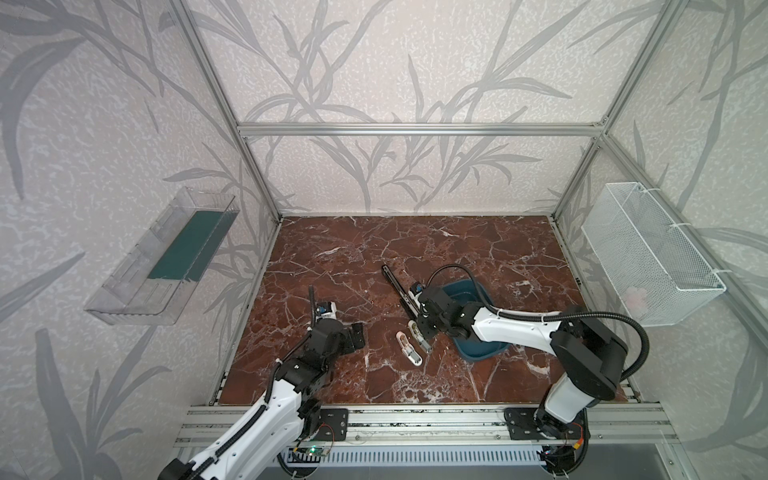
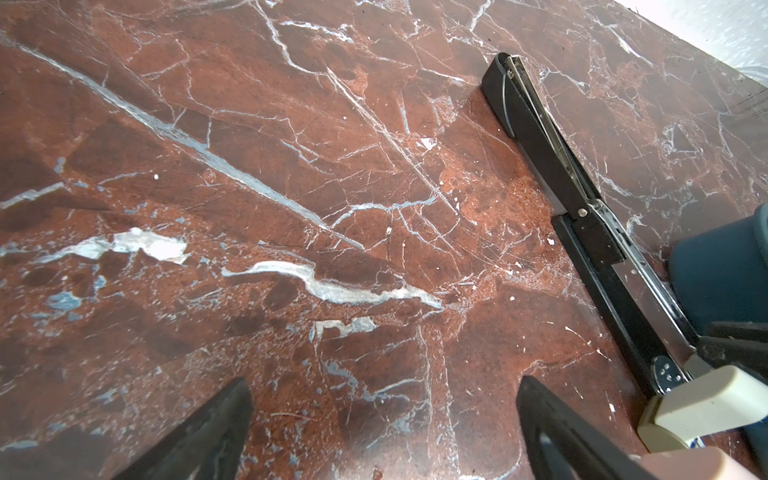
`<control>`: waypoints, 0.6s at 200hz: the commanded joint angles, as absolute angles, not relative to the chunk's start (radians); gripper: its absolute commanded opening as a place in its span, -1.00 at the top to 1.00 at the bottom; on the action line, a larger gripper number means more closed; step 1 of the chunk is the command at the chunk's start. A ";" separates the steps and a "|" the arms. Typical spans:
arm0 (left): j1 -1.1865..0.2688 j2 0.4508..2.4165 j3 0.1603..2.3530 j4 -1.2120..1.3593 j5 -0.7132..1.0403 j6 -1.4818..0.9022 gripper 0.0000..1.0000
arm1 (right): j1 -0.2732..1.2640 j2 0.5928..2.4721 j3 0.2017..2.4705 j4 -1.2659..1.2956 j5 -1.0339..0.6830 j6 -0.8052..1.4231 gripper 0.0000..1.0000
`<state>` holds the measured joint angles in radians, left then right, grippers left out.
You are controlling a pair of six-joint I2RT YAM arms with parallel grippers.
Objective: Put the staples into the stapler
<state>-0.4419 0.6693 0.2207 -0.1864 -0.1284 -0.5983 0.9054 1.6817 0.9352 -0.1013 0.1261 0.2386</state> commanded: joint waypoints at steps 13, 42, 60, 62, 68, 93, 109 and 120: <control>-0.439 0.665 0.245 -0.175 -0.140 -0.611 -0.99 | 0.910 1.664 0.927 -0.121 0.169 0.225 0.67; -0.439 0.667 0.246 -0.173 -0.140 -0.611 -0.99 | 0.910 1.671 0.923 -0.117 0.161 0.227 0.66; -0.440 0.667 0.246 -0.174 -0.140 -0.611 -0.99 | 0.910 1.674 0.923 -0.117 0.157 0.226 0.66; -0.439 0.667 0.246 -0.174 -0.140 -0.611 -0.98 | 0.910 1.674 0.923 -0.115 0.157 0.227 0.66; -0.439 0.667 0.245 -0.174 -0.140 -0.611 -0.99 | 0.911 1.674 0.922 -0.117 0.156 0.227 0.66; -0.439 0.667 0.245 -0.174 -0.140 -0.611 -0.99 | 0.914 1.673 0.919 -0.118 0.159 0.220 0.67; -0.439 0.669 0.246 -0.174 -0.140 -0.611 -0.99 | 0.922 1.669 0.919 -0.129 0.181 0.208 0.66; -0.438 0.668 0.245 -0.174 -0.140 -0.611 -0.99 | 0.927 1.669 0.919 -0.141 0.199 0.200 0.66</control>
